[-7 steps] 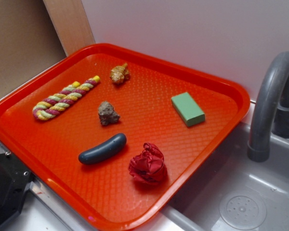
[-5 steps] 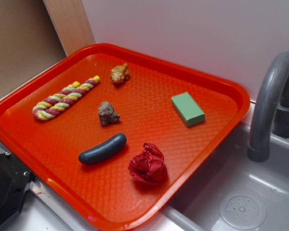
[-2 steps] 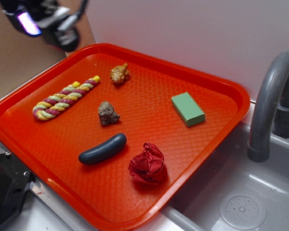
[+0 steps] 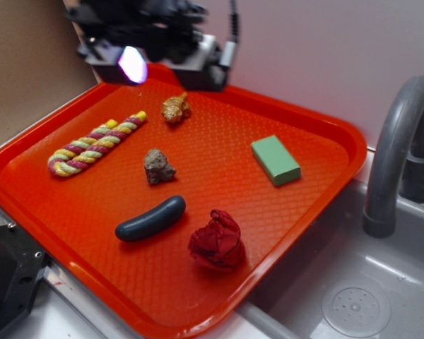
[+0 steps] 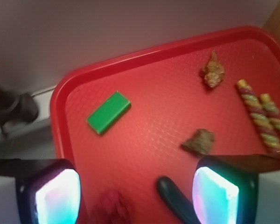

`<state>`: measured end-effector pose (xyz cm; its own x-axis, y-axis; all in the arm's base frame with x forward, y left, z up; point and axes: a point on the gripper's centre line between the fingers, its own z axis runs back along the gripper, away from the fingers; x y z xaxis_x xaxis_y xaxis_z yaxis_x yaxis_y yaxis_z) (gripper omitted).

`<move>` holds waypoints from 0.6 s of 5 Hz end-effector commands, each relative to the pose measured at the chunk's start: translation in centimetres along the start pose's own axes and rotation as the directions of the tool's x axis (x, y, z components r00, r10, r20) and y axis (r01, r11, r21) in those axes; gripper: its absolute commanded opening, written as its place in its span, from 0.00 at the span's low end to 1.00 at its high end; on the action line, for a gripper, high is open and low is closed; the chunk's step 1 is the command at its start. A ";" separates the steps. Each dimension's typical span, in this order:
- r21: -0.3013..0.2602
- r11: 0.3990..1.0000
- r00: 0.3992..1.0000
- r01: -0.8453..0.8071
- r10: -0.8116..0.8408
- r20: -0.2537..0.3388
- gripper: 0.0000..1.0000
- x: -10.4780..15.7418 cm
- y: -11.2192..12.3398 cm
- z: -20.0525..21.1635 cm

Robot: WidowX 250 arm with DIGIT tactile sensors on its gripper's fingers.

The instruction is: Grab the green block.

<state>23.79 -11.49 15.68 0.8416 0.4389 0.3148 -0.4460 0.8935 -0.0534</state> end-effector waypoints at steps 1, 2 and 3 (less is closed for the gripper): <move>0.002 0.977 0.976 -0.215 0.215 0.026 1.00 3.0 0.2 -4.5; -0.009 0.959 0.959 -0.283 0.283 -0.004 1.00 3.9 0.5 -6.4; -0.021 0.940 0.940 -0.341 0.341 -0.023 1.00 4.8 0.2 -8.2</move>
<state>29.14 -9.74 7.82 0.6800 0.6949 0.2339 -0.6879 0.7151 -0.1246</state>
